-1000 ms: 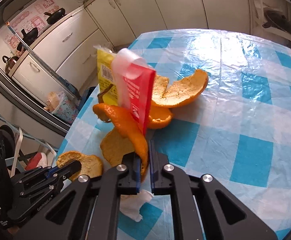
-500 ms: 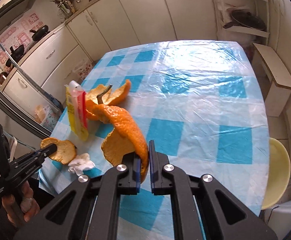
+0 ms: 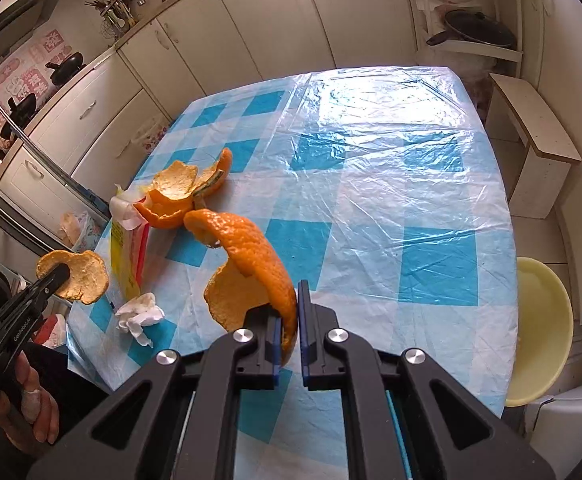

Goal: Collect trash
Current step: 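Carry the crust and peel to the yellow bucket and release both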

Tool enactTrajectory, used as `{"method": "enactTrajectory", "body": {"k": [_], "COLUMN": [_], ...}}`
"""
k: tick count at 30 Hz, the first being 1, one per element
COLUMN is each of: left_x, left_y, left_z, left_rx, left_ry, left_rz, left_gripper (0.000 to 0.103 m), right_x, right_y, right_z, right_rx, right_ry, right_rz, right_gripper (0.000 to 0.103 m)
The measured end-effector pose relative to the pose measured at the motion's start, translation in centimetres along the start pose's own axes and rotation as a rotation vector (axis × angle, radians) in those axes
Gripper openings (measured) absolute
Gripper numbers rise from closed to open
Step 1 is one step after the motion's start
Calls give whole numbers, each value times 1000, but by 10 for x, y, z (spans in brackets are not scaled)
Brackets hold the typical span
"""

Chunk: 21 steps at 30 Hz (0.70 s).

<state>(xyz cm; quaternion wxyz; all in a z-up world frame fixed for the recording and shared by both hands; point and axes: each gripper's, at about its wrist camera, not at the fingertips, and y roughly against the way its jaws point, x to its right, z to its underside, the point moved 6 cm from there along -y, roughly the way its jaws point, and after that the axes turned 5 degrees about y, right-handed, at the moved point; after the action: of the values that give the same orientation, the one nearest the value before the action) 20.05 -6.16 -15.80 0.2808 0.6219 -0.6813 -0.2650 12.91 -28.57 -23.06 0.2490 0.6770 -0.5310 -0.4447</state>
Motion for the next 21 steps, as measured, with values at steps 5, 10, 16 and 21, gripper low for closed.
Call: {"method": "enactTrajectory", "body": {"k": [5,10,16,21], "left_x": [8,28,70,126], "left_y": [13,26,39,51], "left_z": [-5,-5,-5,-3], "left_rx": [34,56,67,56], "left_ry": [-21,-48,-112,-167], "left_rz": [20,67,133,216], "left_gripper": [6,6,6,6], "right_x": [2,11,56,117], "right_y": [6,19,56,92], "right_z": [-1,-5,-7,1], "right_rx": [13,43,124,178], "right_ry": [-7,-28,-131,-217], "right_rz": [-9,-11,26,130], "right_gripper": [8,8,8,8]}}
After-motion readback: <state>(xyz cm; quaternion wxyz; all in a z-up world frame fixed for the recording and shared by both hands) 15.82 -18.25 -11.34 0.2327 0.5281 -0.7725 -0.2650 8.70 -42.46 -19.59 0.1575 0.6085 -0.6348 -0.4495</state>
